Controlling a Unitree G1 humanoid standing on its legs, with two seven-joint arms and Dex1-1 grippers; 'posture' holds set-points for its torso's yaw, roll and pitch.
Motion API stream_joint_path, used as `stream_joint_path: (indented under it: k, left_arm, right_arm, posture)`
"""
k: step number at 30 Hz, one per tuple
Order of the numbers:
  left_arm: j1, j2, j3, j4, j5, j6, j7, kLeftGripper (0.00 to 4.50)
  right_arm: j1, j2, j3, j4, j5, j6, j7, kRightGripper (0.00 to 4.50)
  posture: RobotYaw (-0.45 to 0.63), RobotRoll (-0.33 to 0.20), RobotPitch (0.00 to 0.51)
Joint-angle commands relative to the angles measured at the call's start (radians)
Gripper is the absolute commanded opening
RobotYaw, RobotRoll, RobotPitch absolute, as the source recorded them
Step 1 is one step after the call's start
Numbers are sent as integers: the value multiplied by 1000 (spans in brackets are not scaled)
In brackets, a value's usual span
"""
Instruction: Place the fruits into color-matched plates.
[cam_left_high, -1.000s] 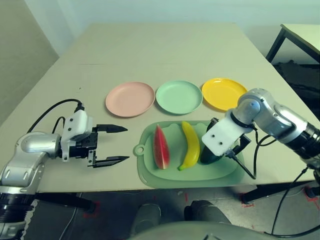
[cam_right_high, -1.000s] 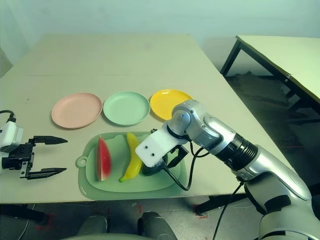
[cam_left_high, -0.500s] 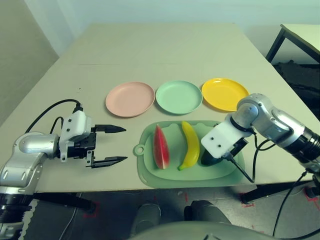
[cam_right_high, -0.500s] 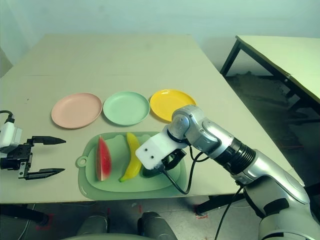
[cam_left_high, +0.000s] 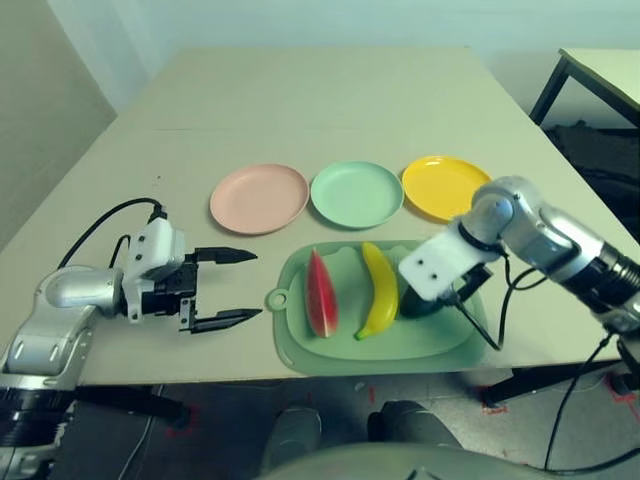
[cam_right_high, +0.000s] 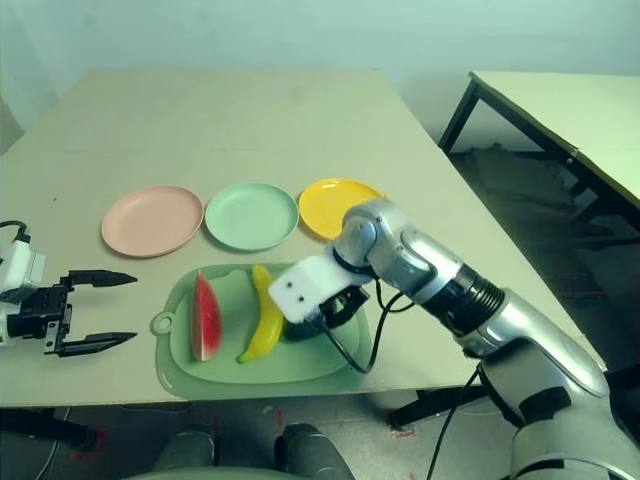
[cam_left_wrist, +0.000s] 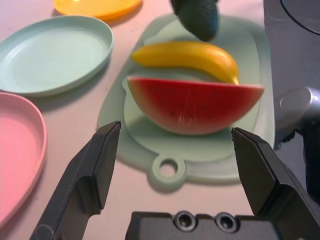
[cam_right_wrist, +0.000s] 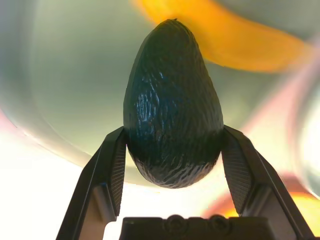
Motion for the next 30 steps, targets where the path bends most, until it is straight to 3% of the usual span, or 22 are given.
stream_joint_path:
  k: [1,12,21,23,24,26,30]
  left_arm:
    - [-17,-12,12,-31,-21,57,46,4500]
    - [-39,-25,35,-92,-35,192,189,4500]
    - [-23,-15,33,-133,-21,239,223,4500]
    - [-16,-10,34,-137,-14,238,223,4500]
    - [-12,-10,35,-139,-13,238,223,4500]
    - [-4,-9,36,-144,-12,236,222,4500]
    - [6,-10,35,-147,-8,232,222,4500]
  right_arm:
    - [-93,88,-48,193,-17,-28,-56,3021]
    - [-275,367,-95,839,-138,-277,-466,3021]
    - [-288,473,-81,1061,-241,-346,-632,3021]
    - [-282,484,-83,1074,-254,-354,-637,3209]
    - [-280,488,-84,1079,-261,-358,-637,3801]
    - [-278,492,-88,1085,-272,-366,-642,4449]
    - [-283,491,-99,1089,-278,-374,-651,4483]
  posture:
    - [70,0,40]
    - [95,0,43]
    - [118,0,47]
    - [121,0,47]
    - [122,0,47]
    - [121,0,46]
    - [116,0,46]
